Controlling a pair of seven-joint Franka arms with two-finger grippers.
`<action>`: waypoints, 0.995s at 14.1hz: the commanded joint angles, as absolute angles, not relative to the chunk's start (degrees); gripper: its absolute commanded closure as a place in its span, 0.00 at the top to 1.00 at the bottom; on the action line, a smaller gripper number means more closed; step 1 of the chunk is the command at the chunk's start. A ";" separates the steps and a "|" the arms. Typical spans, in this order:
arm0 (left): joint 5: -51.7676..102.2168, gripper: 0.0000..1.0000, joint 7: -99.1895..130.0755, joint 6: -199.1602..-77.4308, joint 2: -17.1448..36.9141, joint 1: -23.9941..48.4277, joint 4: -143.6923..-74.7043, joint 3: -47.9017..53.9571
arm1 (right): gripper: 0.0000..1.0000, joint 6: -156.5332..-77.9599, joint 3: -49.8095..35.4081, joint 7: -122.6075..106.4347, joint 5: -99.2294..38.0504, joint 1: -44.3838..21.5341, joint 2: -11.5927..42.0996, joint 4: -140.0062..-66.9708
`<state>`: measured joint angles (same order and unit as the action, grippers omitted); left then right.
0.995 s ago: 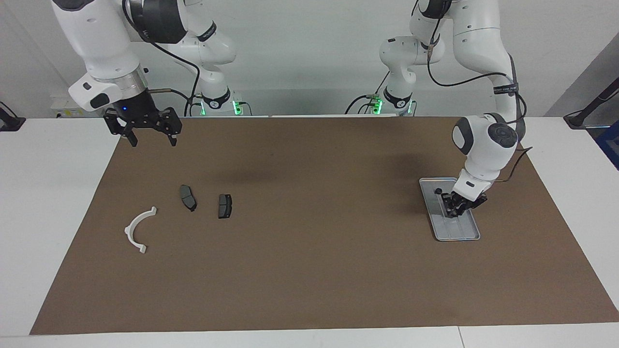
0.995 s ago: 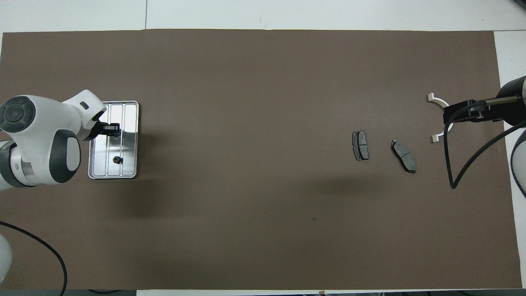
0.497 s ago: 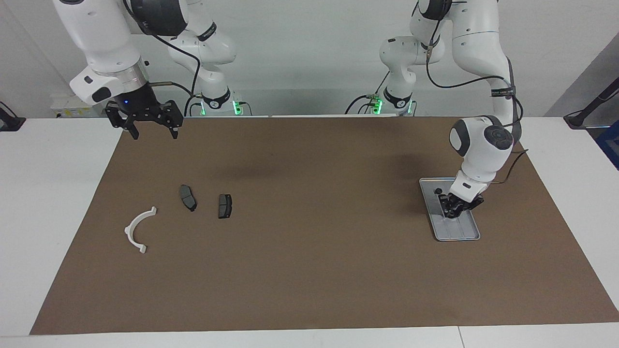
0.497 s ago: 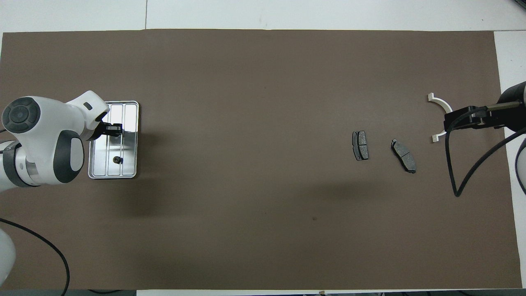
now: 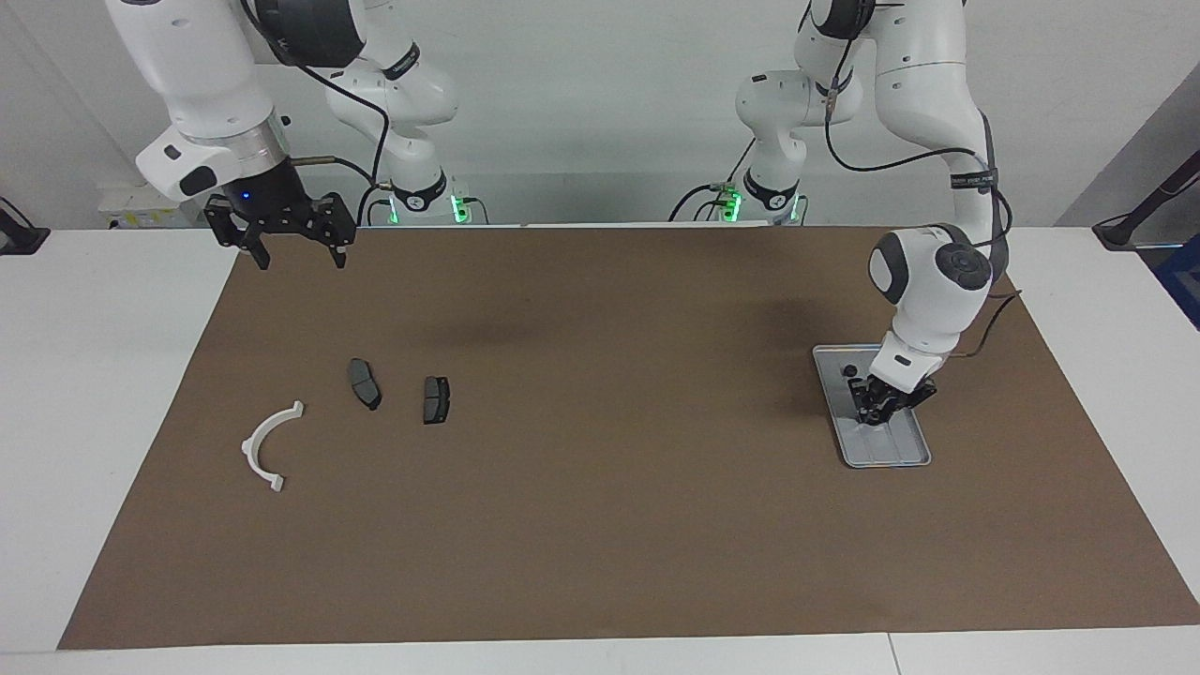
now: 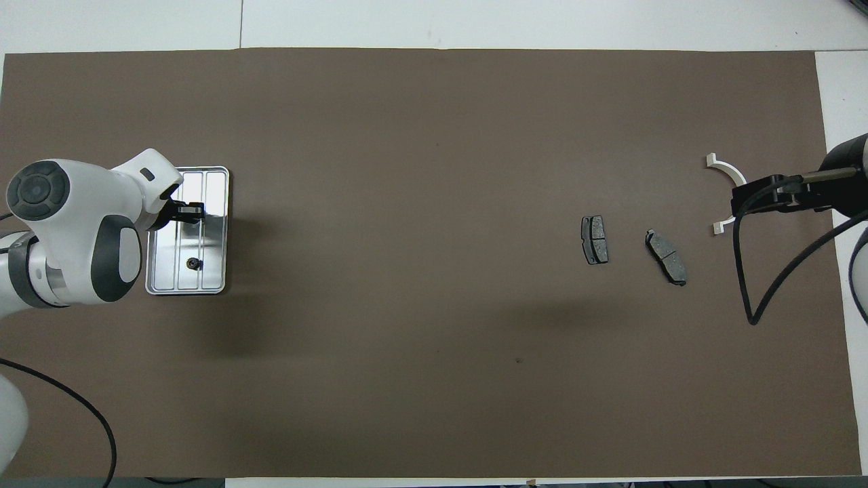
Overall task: Pick bearing gear from pile to tray
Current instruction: 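Lower the dark ring into the tray and open the left gripper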
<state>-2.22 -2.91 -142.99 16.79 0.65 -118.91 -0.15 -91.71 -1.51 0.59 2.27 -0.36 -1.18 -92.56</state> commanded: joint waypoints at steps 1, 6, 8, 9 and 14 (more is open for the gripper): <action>-1.93 0.25 -2.11 -145.02 17.23 1.58 -119.71 -0.35 | 1.00 -90.79 -2.29 -0.53 2.02 0.70 -1.67 -92.46; -1.93 0.78 -2.64 -144.58 17.23 1.58 -119.62 -0.35 | 1.00 -91.32 -2.11 -0.44 1.93 0.79 -1.76 -92.46; -1.93 0.78 -2.46 -144.23 17.23 1.58 -118.83 -0.35 | 1.00 -91.32 -2.02 -0.44 1.93 0.88 -2.11 -92.72; -1.93 0.78 -2.20 -144.05 17.23 1.58 -118.05 -0.35 | 1.00 -91.41 -2.02 -0.53 1.93 0.88 -2.02 -92.64; -1.76 0.81 3.05 -137.39 14.69 1.67 -111.90 -0.26 | 1.00 -91.41 -1.93 -0.53 1.93 0.79 -2.02 -92.55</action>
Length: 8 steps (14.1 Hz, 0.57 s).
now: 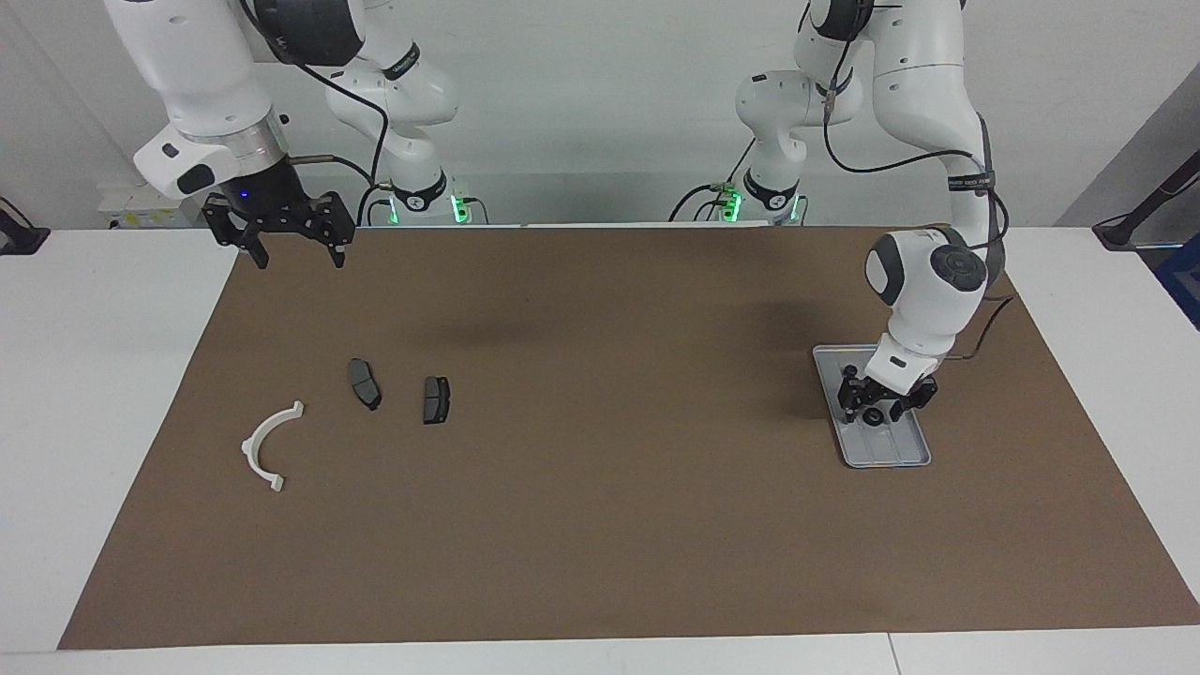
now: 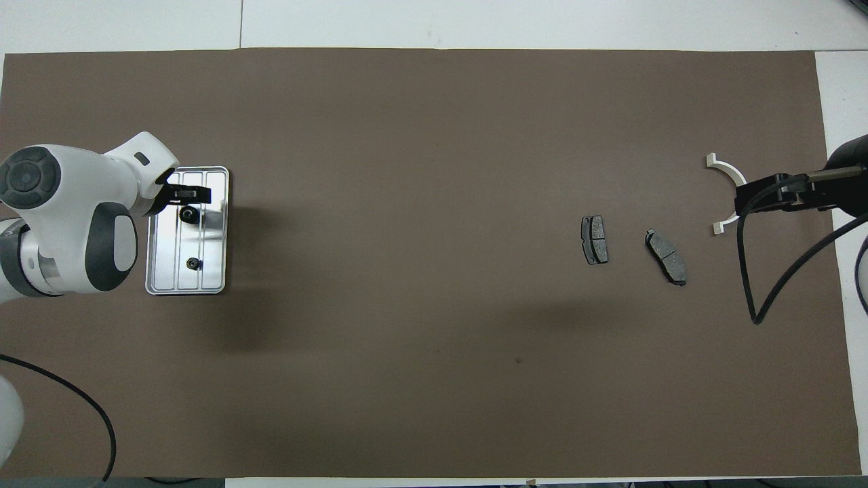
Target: Pick bearing gear from pile to tray
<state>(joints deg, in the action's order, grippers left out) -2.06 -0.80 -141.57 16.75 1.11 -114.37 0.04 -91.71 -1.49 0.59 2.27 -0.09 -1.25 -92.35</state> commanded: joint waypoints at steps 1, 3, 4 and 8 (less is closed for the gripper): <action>-1.76 0.84 6.03 -136.50 12.85 1.67 -111.71 -0.09 | 1.00 -91.41 -1.93 -0.53 1.93 0.88 -2.11 -92.64; -1.76 0.91 11.23 -133.35 7.93 1.67 -111.62 0.09 | 1.00 -91.41 -1.93 -0.53 1.93 0.79 -2.11 -92.64; -1.76 0.93 12.47 -130.98 5.56 1.67 -111.19 0.09 | 1.00 -91.41 -1.93 -0.53 1.93 0.70 -2.11 -92.64; -1.76 1.00 12.93 -115.43 -2.00 1.58 -108.02 0.18 | 1.00 -91.41 -2.02 -0.53 1.93 0.88 -2.11 -92.64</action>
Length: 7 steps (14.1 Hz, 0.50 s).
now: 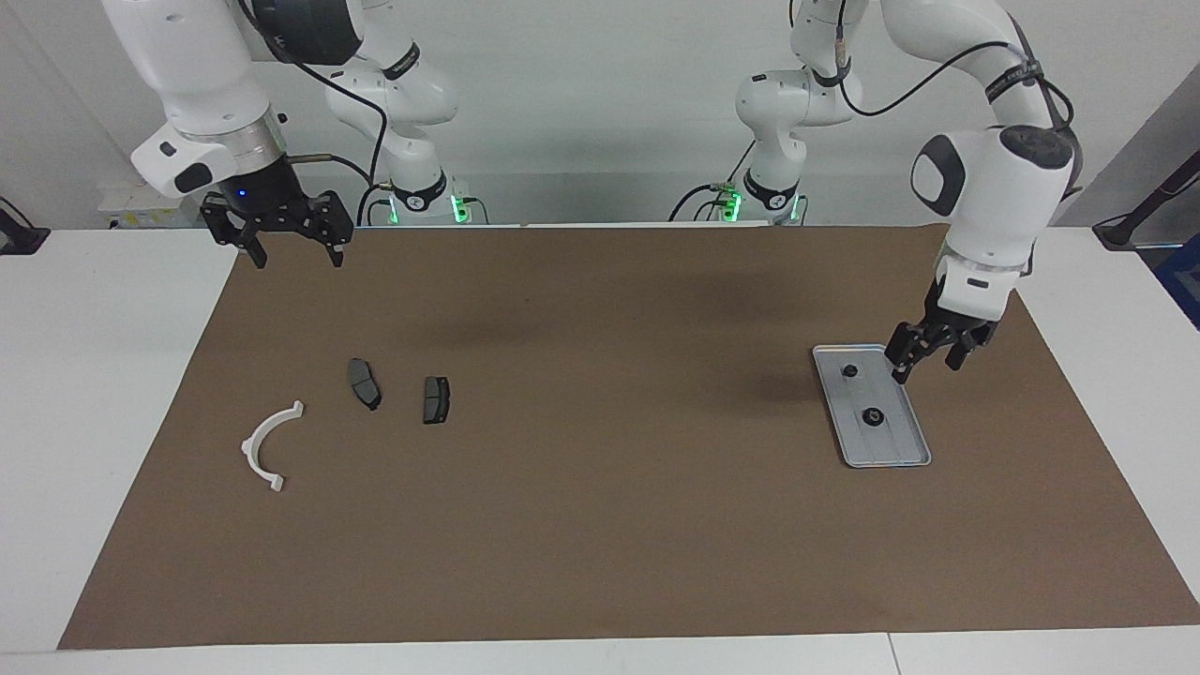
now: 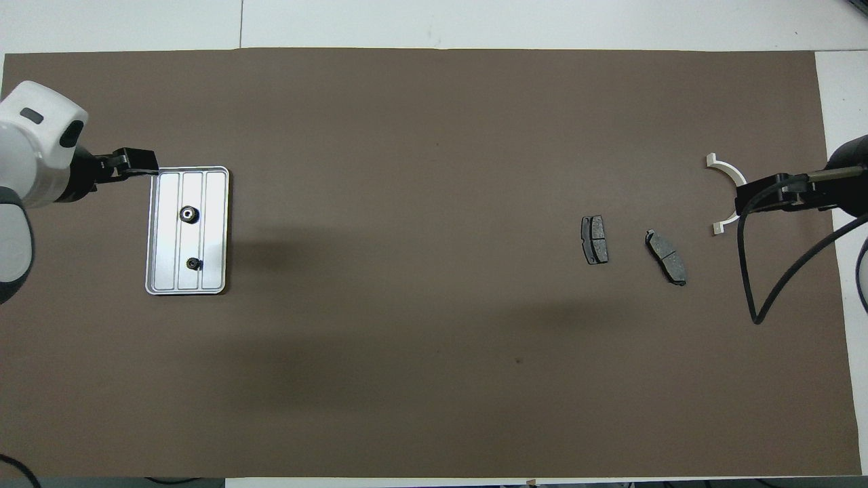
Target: Pick bearing gear from pile to tray
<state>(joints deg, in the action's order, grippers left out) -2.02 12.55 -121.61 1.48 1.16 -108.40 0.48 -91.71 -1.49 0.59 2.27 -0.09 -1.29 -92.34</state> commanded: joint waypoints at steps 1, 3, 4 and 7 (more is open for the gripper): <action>-1.76 1.00 12.48 -113.83 -2.98 1.58 -107.93 0.18 | 1.00 -91.41 -1.85 -0.53 1.93 0.97 -2.11 -92.64; -1.85 1.00 10.21 -108.05 -3.25 1.67 -105.92 0.18 | 1.00 -91.41 -1.67 -0.53 1.93 0.97 -2.11 -92.64; -1.85 1.00 8.28 -104.71 -2.99 1.67 -104.52 0.18 | 1.00 -91.49 -1.67 -0.53 1.93 0.97 -2.11 -92.64; -1.06 1.00 6.06 -101.78 -2.55 1.67 -102.58 0.26 | 1.00 -91.49 -1.58 -0.53 1.85 0.97 -2.20 -92.55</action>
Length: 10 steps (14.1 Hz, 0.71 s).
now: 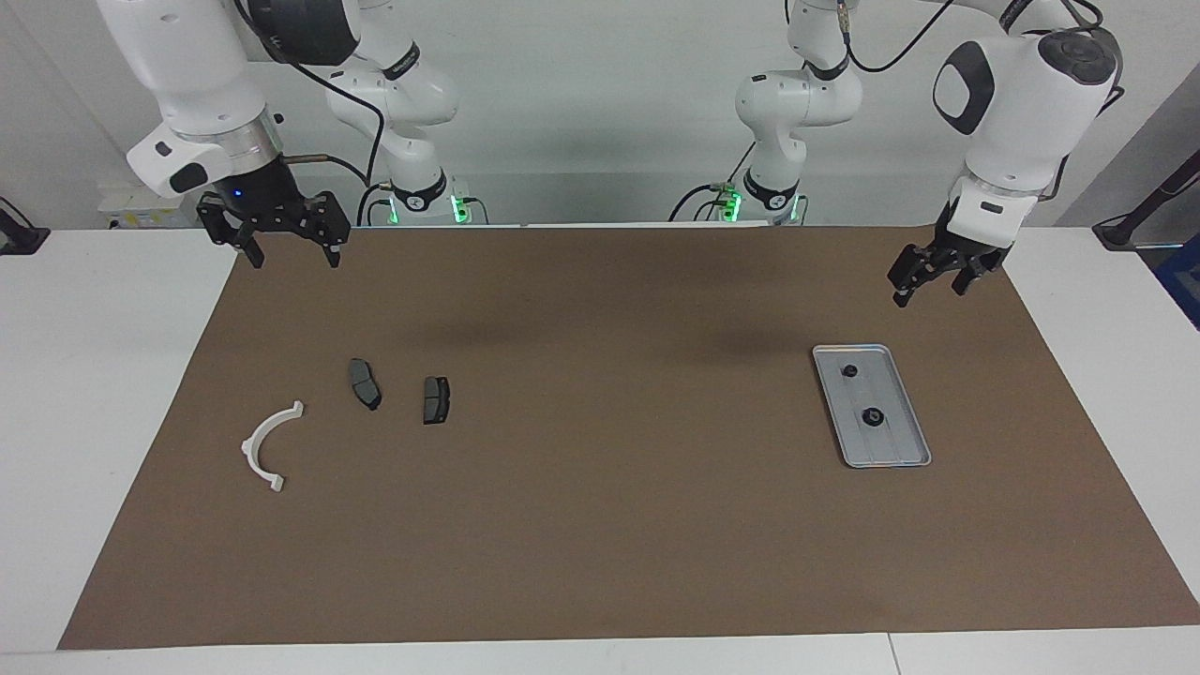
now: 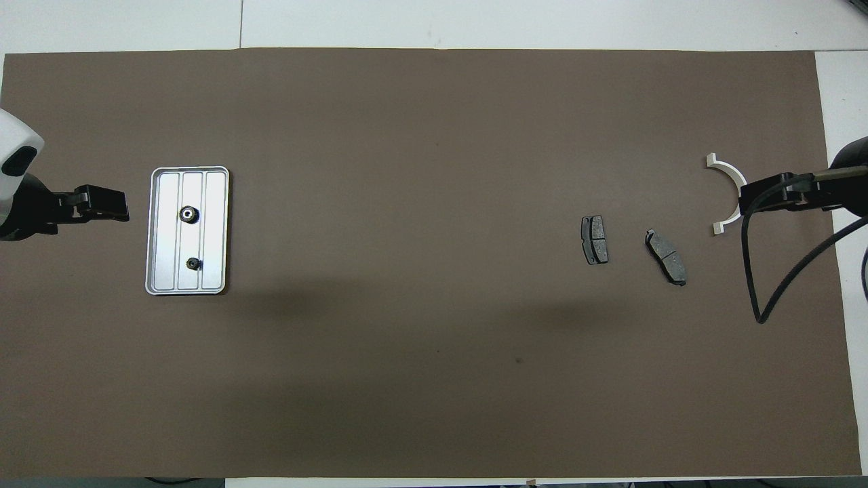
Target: Pick bearing gear from pile to tray
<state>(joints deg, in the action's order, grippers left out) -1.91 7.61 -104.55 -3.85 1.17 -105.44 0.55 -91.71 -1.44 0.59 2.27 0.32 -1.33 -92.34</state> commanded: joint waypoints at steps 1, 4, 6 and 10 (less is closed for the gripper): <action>-0.62 1.00 6.06 -100.39 -2.03 1.67 -101.00 0.18 | 1.00 -91.49 -1.58 -0.53 1.85 0.97 -2.28 -92.64; -0.79 1.00 5.98 -92.92 0.43 1.67 -92.31 0.18 | 1.00 -91.49 -1.49 -0.44 1.93 1.31 -2.37 -92.55; -0.70 1.00 6.06 -94.13 0.09 1.58 -91.32 0.09 | 1.00 -91.49 -1.58 -0.44 1.93 1.85 -2.37 -92.55; -1.05 1.00 6.59 -93.08 -0.88 1.32 -90.45 -0.53 | 1.00 -91.49 -1.58 -0.44 1.93 1.93 -2.37 -92.64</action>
<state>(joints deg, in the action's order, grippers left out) -1.22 6.73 -95.51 -1.41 1.16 -92.65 0.27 -91.71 -1.19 0.59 2.27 1.15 -1.65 -92.33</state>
